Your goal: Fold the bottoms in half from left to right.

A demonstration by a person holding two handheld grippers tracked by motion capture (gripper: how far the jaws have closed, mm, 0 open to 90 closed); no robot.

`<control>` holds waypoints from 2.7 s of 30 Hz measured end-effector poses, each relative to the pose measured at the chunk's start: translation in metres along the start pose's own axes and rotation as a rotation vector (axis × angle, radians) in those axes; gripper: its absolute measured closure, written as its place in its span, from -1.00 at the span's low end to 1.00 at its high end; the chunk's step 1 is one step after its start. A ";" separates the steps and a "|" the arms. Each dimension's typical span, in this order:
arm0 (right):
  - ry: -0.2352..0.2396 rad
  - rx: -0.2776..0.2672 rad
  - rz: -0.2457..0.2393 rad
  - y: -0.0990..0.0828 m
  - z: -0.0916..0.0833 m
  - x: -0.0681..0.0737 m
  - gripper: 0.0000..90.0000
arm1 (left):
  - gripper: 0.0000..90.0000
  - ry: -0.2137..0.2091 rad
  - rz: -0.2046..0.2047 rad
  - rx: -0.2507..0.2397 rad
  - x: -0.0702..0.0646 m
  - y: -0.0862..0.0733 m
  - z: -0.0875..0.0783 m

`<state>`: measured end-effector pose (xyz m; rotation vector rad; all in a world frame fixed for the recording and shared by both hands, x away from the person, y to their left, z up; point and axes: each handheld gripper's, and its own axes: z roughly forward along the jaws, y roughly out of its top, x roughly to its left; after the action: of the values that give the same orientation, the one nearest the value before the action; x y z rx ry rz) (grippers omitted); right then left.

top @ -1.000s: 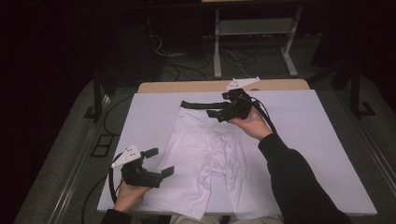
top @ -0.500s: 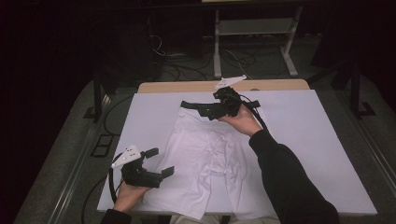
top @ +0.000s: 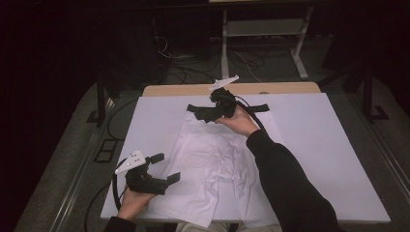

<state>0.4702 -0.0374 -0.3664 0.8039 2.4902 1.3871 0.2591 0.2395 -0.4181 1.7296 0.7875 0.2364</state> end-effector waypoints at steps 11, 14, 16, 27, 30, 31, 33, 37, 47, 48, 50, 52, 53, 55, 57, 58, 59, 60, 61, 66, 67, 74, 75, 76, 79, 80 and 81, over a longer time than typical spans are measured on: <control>0.007 0.040 0.001 0.002 0.029 -0.002 -1.00 | -1.00 -0.006 -0.004 -0.002 0.000 0.000 0.000; 0.009 0.048 -0.001 0.004 0.036 -0.003 -1.00 | -1.00 -0.008 -0.003 -0.002 0.000 0.000 0.000; 0.017 0.060 -0.002 0.005 0.040 -0.004 -1.00 | -1.00 -0.010 -0.002 -0.002 0.000 0.000 0.000; 0.009 0.104 0.001 0.011 0.059 -0.010 -1.00 | -1.00 -0.012 -0.004 -0.005 0.000 0.000 0.000; 0.006 0.111 -0.003 0.011 0.065 -0.012 -1.00 | -1.00 -0.012 -0.002 -0.003 0.000 0.000 0.000; 0.006 0.109 -0.004 0.012 0.067 -0.012 -1.00 | -1.00 -0.013 -0.003 -0.004 0.000 0.000 0.000; 0.002 0.111 -0.009 0.012 0.071 -0.013 -1.00 | -1.00 -0.013 -0.002 -0.005 0.000 0.000 0.000; 0.005 0.127 0.010 0.014 0.078 -0.017 -1.00 | -1.00 -0.013 -0.002 -0.004 0.000 0.000 0.000; -0.014 0.165 0.036 0.014 0.102 -0.023 -1.00 | -1.00 -0.018 -0.001 -0.003 0.000 0.000 0.000; -0.014 0.162 0.041 0.014 0.104 -0.024 -1.00 | -1.00 -0.018 -0.001 -0.003 0.000 0.000 0.000; -0.018 0.160 0.050 0.014 0.108 -0.025 -0.94 | -1.00 -0.018 -0.001 -0.005 0.000 0.000 0.000; -0.021 0.146 0.057 0.014 0.110 -0.026 -0.86 | -1.00 -0.019 -0.001 -0.005 0.000 0.000 0.000; -0.029 0.138 0.057 0.014 0.111 -0.025 -0.83 | -1.00 -0.019 -0.001 -0.004 0.000 0.000 0.000; -0.049 0.136 0.056 0.014 0.114 -0.026 -0.70 | -1.00 -0.020 0.003 -0.001 0.000 0.000 0.000; -0.060 0.144 0.067 0.015 0.117 -0.027 -0.70 | -1.00 -0.021 0.000 -0.002 0.000 0.000 0.000; -0.061 0.145 0.073 0.015 0.118 -0.028 -0.69 | -1.00 -0.021 0.001 -0.003 0.000 0.000 0.000; -0.066 0.149 0.081 0.014 0.119 -0.030 -0.68 | -1.00 -0.021 0.000 -0.004 0.000 0.000 0.000; -0.063 0.151 0.087 0.014 0.120 -0.031 -0.67 | -1.00 -0.021 0.001 -0.004 0.000 0.000 0.000; -0.064 0.154 0.088 0.013 0.121 -0.033 -0.65 | -1.00 -0.020 0.000 -0.004 0.000 0.000 0.000; -0.091 0.163 0.114 0.010 0.128 -0.038 -0.55 | -1.00 -0.020 -0.001 -0.006 0.000 0.000 0.000; -0.095 0.157 0.123 0.009 0.130 -0.040 -0.52 | -1.00 -0.021 -0.001 -0.006 0.000 0.000 0.000; -0.116 0.155 0.129 0.007 0.136 -0.043 -0.32 | -1.00 -0.020 -0.002 -0.005 0.001 0.000 0.001; -0.117 0.158 0.129 0.007 0.136 -0.043 -0.28 | -1.00 -0.020 -0.001 -0.004 0.001 0.000 0.001; -0.120 0.159 0.128 0.007 0.137 -0.043 -0.25 | -1.00 -0.021 0.002 -0.003 0.001 0.000 0.001; -0.122 0.158 0.129 0.007 0.138 -0.043 -0.21 | -1.00 -0.019 0.003 0.003 0.000 0.000 0.001; -0.127 0.161 0.128 0.007 0.139 -0.043 -0.18 | -1.00 -0.020 0.004 0.006 0.000 0.000 0.002; -0.130 0.163 0.127 0.007 0.140 -0.043 -0.15 | -1.00 -0.019 0.007 0.009 0.000 0.000 0.002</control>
<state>0.5647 0.0449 -0.4419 1.0667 2.5134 1.1375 0.2605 0.2382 -0.4187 1.7413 0.7699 0.2215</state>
